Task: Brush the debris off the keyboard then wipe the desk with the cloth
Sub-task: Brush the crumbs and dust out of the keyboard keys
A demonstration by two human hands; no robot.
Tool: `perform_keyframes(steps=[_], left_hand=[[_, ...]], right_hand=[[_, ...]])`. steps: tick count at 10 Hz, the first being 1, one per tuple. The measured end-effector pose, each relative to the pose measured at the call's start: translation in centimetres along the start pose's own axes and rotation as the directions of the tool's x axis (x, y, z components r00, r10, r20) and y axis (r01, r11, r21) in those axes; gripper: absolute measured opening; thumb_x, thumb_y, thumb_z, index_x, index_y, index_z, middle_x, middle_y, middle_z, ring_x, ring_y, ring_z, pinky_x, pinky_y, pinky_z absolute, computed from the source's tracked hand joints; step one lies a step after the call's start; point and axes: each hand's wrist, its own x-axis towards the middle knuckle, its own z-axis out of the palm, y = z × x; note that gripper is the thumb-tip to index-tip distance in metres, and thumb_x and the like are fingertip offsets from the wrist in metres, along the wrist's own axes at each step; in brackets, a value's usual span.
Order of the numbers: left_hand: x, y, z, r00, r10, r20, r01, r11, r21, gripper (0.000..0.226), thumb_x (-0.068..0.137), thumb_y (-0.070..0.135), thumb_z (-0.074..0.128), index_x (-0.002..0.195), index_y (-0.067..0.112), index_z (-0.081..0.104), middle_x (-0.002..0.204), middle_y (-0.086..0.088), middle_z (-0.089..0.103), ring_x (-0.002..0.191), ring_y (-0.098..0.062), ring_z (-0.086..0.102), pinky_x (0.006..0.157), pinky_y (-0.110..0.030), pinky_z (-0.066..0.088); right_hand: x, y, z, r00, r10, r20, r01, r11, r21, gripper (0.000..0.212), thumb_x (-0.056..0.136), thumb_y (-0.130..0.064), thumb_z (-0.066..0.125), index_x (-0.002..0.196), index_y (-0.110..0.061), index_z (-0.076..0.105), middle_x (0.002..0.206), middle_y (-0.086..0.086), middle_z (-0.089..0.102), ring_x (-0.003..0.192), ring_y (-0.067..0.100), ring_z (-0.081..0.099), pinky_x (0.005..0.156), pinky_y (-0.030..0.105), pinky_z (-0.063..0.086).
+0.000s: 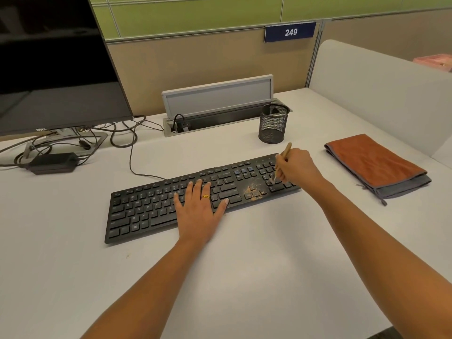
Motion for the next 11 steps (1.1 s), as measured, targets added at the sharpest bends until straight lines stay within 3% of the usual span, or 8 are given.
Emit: perform_keyframes(steps=[1,3,4,5,7,8,9,11], left_hand=[[0.0,-0.1,0.0,1.000,-0.001,-0.006,0.001,1.000,0.003,0.070,0.094,0.063,0.022,0.151,0.022,0.017,0.160,0.002,0.012,0.148,-0.016,0.002,0.117,-0.048,0.001],[0.0,0.0,0.0,1.000,0.002,-0.010,-0.002,1.000,0.001,0.070,0.094,0.063,0.022,0.151,0.022,0.018,0.159,0.001,0.013,0.148,-0.017,0.002,0.117,-0.048,0.001],[0.0,-0.1,0.0,1.000,0.001,-0.015,-0.001,1.000,-0.001,0.070,0.095,0.062,0.023,0.151,0.022,0.019,0.159,0.001,0.014,0.147,-0.017,0.003,0.117,-0.049,0.002],[0.0,0.0,0.1,1.000,0.004,-0.022,-0.004,1.000,0.001,0.069,0.094,0.062,0.024,0.151,0.022,0.020,0.159,0.001,0.015,0.147,-0.017,0.004,0.116,-0.050,0.003],[0.1,-0.1,0.2,1.000,0.007,-0.024,-0.007,1.000,0.011,0.070,0.094,0.063,0.022,0.151,0.022,0.020,0.159,0.001,0.015,0.147,-0.017,0.004,0.116,-0.050,0.004],[0.0,-0.1,0.2,1.000,0.007,-0.022,-0.007,1.000,0.007,0.070,0.094,0.063,0.022,0.151,0.022,0.020,0.159,0.001,0.014,0.148,-0.017,0.004,0.116,-0.050,0.004],[0.0,-0.1,0.2,1.000,0.007,-0.018,-0.007,1.000,0.007,0.070,0.094,0.063,0.022,0.151,0.022,0.019,0.160,0.001,0.013,0.148,-0.017,0.003,0.116,-0.049,0.003],[0.0,-0.1,0.1,1.000,0.010,-0.028,-0.011,1.000,-0.012,0.070,0.094,0.062,0.024,0.151,0.021,0.021,0.159,0.001,0.016,0.148,-0.017,0.005,0.116,-0.049,0.003]], right_hand=[[0.5,0.2,-0.6,0.999,0.036,-0.039,-0.034,0.999,0.041,0.037,0.096,-0.016,0.040,0.084,0.008,0.066,0.069,0.013,0.067,0.054,0.021,0.062,0.067,0.033,0.057],[0.1,0.5,0.4,0.981,0.002,-0.193,-0.021,0.995,-0.094,0.035,0.094,-0.019,0.043,0.083,0.005,0.066,0.076,0.021,0.069,0.074,0.035,0.066,0.078,0.044,0.053],[-0.4,-0.1,1.8,0.994,-0.018,-0.106,0.026,0.997,0.076,0.032,0.094,-0.019,0.045,0.080,0.002,0.065,0.071,0.018,0.069,0.059,0.025,0.067,0.069,0.040,0.058],[-0.3,-0.3,1.8,0.998,0.017,-0.054,-0.006,0.981,0.194,0.034,0.095,-0.017,0.044,0.078,0.002,0.066,0.065,0.013,0.067,0.036,0.005,0.057,0.051,0.017,0.055],[0.5,0.0,1.0,0.966,-0.004,-0.259,0.029,0.995,0.093,0.037,0.097,-0.021,0.043,0.085,0.006,0.067,0.076,0.016,0.069,0.059,0.022,0.064,0.070,0.035,0.057],[0.4,-0.2,1.6,0.986,-0.005,-0.165,0.028,0.990,0.141,0.036,0.097,-0.019,0.043,0.087,0.007,0.066,0.074,0.016,0.068,0.052,0.018,0.062,0.066,0.034,0.059],[0.6,-0.4,2.2,0.998,0.007,-0.068,0.006,0.980,0.200,0.039,0.098,-0.020,0.042,0.084,0.007,0.067,0.060,0.006,0.064,0.036,0.005,0.056,0.054,0.021,0.056],[1.2,-0.3,2.3,0.975,-0.009,-0.223,0.025,0.997,0.071,0.040,0.098,-0.021,0.040,0.086,0.007,0.066,0.079,0.020,0.069,0.069,0.029,0.066,0.076,0.043,0.055]])
